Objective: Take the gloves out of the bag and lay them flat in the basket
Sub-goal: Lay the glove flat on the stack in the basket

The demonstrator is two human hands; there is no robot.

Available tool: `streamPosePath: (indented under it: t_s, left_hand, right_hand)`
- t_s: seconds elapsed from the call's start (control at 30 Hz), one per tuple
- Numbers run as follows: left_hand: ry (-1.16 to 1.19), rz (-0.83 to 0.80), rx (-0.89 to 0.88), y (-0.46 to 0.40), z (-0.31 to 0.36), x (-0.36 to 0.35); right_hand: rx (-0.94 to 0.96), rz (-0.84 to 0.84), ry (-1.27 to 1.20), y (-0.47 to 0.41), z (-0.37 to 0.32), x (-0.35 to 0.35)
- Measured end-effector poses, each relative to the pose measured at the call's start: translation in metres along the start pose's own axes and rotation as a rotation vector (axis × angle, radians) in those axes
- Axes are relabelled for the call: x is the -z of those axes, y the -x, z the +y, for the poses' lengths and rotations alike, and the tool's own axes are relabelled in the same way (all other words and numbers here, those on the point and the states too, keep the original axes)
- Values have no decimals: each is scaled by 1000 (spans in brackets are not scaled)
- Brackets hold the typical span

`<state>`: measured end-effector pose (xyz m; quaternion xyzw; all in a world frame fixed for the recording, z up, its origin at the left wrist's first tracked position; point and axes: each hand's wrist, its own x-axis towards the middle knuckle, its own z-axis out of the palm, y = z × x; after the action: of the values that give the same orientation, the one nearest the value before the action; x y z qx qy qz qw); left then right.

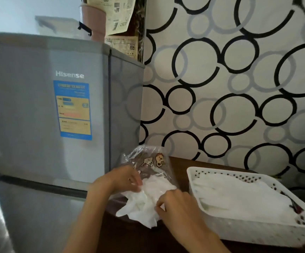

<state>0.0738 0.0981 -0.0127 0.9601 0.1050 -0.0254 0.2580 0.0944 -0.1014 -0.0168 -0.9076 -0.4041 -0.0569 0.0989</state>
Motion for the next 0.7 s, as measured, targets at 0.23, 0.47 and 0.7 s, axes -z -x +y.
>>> streamPosePath:
  t_s: [0.23,0.47,0.7]
  left_hand:
    - [31,225,-28,-3,11,-4]
    - [77,282,-64,-6,14,-1]
    - [142,190,-102,-7,8,-5]
  right_hand:
    - [-95,-47,101,-10,-7,-15]
    - [-32,66,-76,-19,16,3]
    - [-67,25,-348,-33,34,35]
